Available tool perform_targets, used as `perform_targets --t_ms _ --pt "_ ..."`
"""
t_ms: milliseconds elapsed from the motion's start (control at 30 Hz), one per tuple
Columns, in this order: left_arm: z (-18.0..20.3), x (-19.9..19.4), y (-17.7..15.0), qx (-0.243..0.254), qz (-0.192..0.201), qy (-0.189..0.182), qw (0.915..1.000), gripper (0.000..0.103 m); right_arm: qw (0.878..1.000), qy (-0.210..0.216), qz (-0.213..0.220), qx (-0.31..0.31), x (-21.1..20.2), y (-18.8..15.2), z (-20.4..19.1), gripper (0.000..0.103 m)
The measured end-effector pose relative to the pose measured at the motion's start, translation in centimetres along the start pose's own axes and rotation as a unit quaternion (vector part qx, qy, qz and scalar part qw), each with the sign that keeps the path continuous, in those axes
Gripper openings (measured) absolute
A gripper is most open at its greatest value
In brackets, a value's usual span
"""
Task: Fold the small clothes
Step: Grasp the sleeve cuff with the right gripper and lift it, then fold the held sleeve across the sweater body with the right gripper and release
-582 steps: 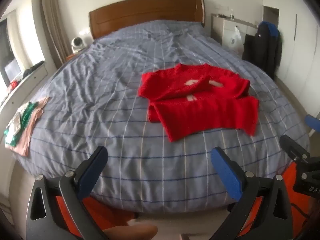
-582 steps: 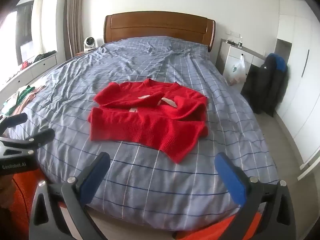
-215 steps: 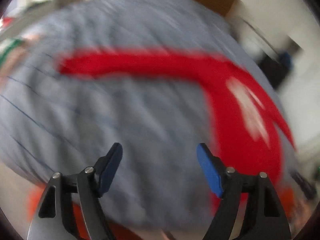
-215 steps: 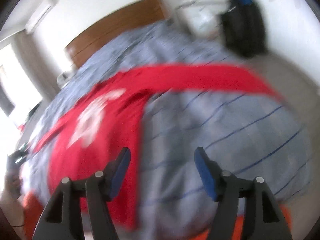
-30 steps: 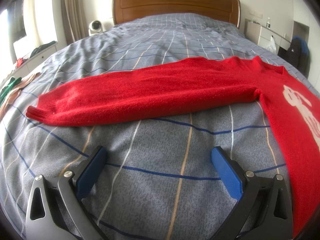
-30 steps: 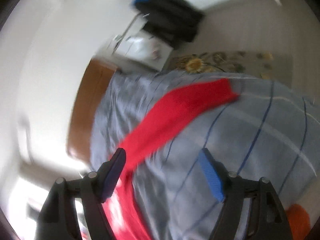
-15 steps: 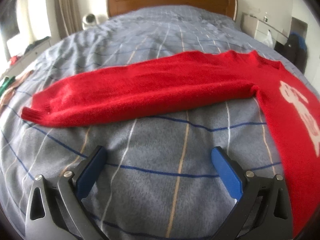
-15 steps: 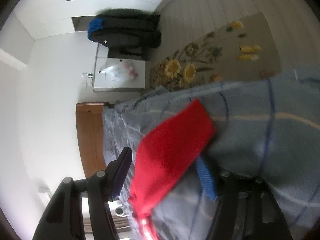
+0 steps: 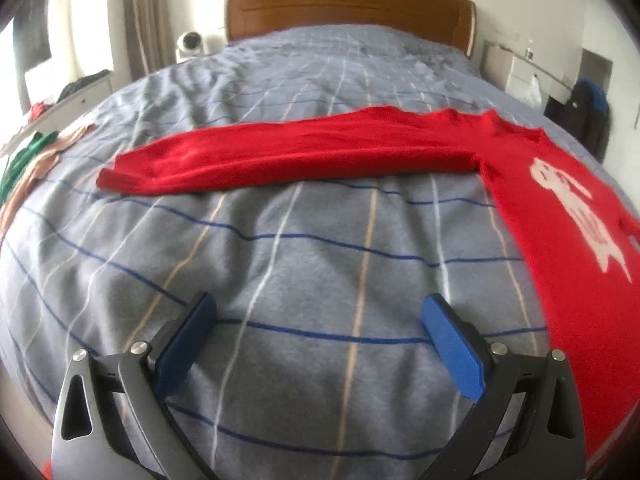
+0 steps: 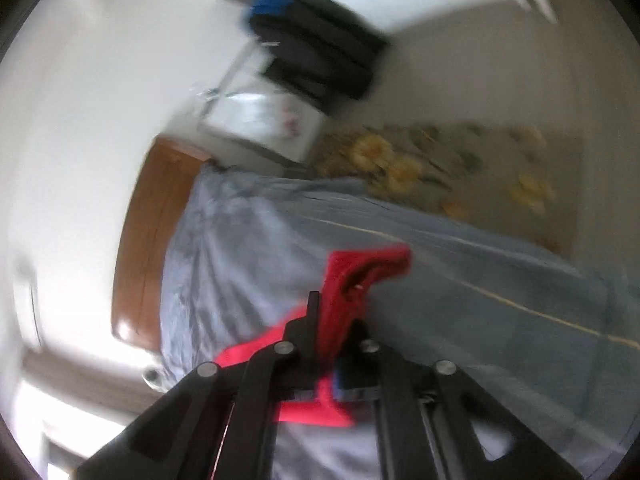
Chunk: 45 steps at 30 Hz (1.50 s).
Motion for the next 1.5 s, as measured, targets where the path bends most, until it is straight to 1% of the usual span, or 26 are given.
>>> perform_targets --t_ms 67,133,167,233,333,433,467,500,533,600,700,767,833,900,933,967,1033,1133,1167,1233,1300,1333,1367,1400,1433,1500 --pt "-0.4 0.3 0.3 -0.014 0.006 0.0 0.9999 0.103 0.996 0.028 0.006 -0.088 0.4 -0.4 -8.5 0.004" --pt "-0.8 0.8 0.4 -0.024 0.008 -0.001 0.9997 0.103 0.986 0.059 0.0 -0.153 0.9 -2.3 -15.6 0.004" --pt "-0.8 0.9 0.4 -0.025 0.009 -0.002 0.9996 0.103 0.977 0.08 -0.008 -0.196 1.4 -4.4 -20.1 0.004" --pt "-0.9 1.0 0.4 -0.025 0.012 -0.002 0.9996 0.103 0.96 0.112 -0.027 -0.254 2.5 -8.8 -26.5 0.004" --pt "-0.8 1.0 0.3 -0.021 0.017 -0.001 0.9996 0.103 0.93 0.151 -0.075 -0.328 5.3 -18.6 -34.5 0.004" --pt "-0.7 1.1 0.1 -0.019 0.025 0.0 0.9995 0.103 0.906 0.139 -0.12 -0.381 8.7 -28.3 -37.4 0.007" --pt "-0.7 1.1 0.1 -0.019 0.028 0.001 0.9994 0.103 0.898 0.133 -0.144 -0.393 9.8 -31.3 -37.5 0.021" --pt "-0.6 1.1 0.0 -0.018 0.03 0.003 0.9994 0.103 0.886 0.128 -0.197 -0.4 11.3 -35.4 -37.1 0.038" --pt "-0.6 1.1 0.0 -0.017 0.032 0.006 0.9993 0.103 0.878 0.128 -0.241 -0.394 12.4 -38.2 -36.1 0.076" --pt "-0.5 1.1 0.0 -0.015 0.034 0.01 0.9993 0.103 0.871 0.144 -0.279 -0.378 12.2 -42.1 -34.9 0.079" --pt "-0.5 1.1 0.0 -0.013 0.036 0.015 0.9992 0.103 0.847 0.184 -0.299 -0.399 9.5 -45.7 -32.7 0.079" --pt "-0.4 1.1 -0.1 -0.011 0.038 0.02 0.999 0.103 0.833 0.204 -0.29 -0.424 7.5 -45.3 -31.5 0.079" --pt "-0.3 1.1 -0.1 -0.009 0.04 0.024 0.9988 0.103 0.831 0.202 -0.255 -0.452 6.9 -42.9 -30.4 0.079" --pt "-0.3 1.0 -0.1 -0.009 0.042 0.027 0.9987 0.103 0.844 0.171 -0.198 -0.468 7.0 -38.4 -28.5 0.079" --pt "-0.3 1.0 -0.1 -0.009 0.042 0.027 0.9987 0.103 0.856 0.135 -0.172 -0.468 7.5 -34.6 -26.6 0.079" --pt "-0.3 1.0 -0.1 -0.009 0.043 0.027 0.9987 0.103 0.861 0.109 -0.16 -0.471 8.0 -32.2 -25.3 0.079" --pt "-0.2 1.0 -0.2 -0.009 0.044 0.029 0.9986 0.103 0.865 0.045 -0.142 -0.478 9.2 -27.5 -22.2 0.079" --pt "-0.2 1.1 -0.2 -0.007 0.048 0.036 0.9982 0.103 0.881 -0.025 -0.164 -0.442 10.9 -22.2 -17.2 0.078" --pt "-0.1 1.1 -0.2 -0.007 0.049 0.039 0.998 0.103 0.89 -0.029 -0.179 -0.417 11.5 -21.1 -16.1 0.075" --pt "-0.1 1.1 -0.2 -0.005 0.052 0.042 0.9977 0.103 0.903 -0.003 -0.203 -0.38 12.3 -20.4 -15.4 0.066" --pt "-0.1 1.0 -0.3 -0.006 0.054 0.041 0.9977 0.103 0.906 0.027 -0.229 -0.355 13.3 -21.1 -15.5 0.061" --pt "-0.1 1.0 -0.3 -0.007 0.054 0.04 0.9977 0.103 0.899 0.038 -0.252 -0.357 14.1 -22.1 -15.7 0.049" --pt "-0.1 1.0 -0.3 -0.007 0.054 0.04 0.9977 0.103 0.888 0.019 -0.264 -0.376 15.0 -22.9 -15.4 0.01" --pt "-0.1 0.9 -0.3 -0.007 0.055 0.04 0.9977 0.103 0.883 -0.01 -0.261 -0.391 15.7 -22.6 -14.7 0.007" --pt "-0.1 0.9 -0.3 -0.007 0.055 0.04 0.9977 0.103 0.884 -0.039 -0.254 -0.39 16.3 -22.3 -13.9 0.007" --pt "-0.1 0.9 -0.3 -0.007 0.055 0.041 0.9977 0.103 0.897 -0.073 -0.253 -0.356 17.1 -21.2 -11.6 0.006"
Point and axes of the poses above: each gripper's, at about its wrist camera, not at the fingertips, and x roughly the way its jaws point, z to its right, y to its top, the point moved 8 cm from there along x, roughly the way its jaws point, and after that the axes turned 4 degrees about -x, right-handed, at the moved point
